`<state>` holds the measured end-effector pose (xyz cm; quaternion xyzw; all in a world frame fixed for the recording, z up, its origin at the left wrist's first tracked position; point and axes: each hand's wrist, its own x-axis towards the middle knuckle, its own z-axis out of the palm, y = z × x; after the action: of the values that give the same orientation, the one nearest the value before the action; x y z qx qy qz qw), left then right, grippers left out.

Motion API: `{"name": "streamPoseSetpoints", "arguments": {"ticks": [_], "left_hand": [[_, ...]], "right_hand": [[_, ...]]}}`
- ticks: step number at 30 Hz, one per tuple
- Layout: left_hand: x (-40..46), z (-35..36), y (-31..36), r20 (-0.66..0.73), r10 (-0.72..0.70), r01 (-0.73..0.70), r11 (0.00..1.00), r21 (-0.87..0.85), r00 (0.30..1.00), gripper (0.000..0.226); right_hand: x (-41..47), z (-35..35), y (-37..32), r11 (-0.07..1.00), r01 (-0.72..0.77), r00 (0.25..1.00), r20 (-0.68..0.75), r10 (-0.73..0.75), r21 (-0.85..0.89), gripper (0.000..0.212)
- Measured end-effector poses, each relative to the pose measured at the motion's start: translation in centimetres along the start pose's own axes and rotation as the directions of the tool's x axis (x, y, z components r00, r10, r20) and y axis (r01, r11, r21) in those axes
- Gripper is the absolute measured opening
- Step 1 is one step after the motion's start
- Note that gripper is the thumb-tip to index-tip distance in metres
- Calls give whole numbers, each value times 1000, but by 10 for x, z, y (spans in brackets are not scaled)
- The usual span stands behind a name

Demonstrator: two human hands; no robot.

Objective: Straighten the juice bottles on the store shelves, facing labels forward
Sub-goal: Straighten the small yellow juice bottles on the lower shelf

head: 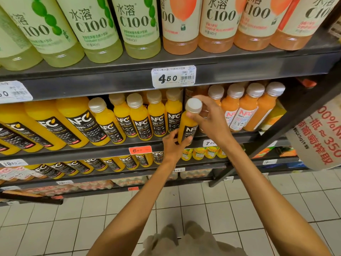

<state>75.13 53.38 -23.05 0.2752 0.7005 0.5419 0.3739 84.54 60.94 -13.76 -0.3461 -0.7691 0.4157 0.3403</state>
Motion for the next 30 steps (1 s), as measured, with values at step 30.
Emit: {"name": "streamPoseSetpoints", "arguments": {"ticks": [30], "left_hand": [[8, 16, 20, 158, -386, 397, 684, -612, 909, 49]], "right_hand": [[23, -2, 12, 669, 128, 919, -166, -358, -732, 27]]}}
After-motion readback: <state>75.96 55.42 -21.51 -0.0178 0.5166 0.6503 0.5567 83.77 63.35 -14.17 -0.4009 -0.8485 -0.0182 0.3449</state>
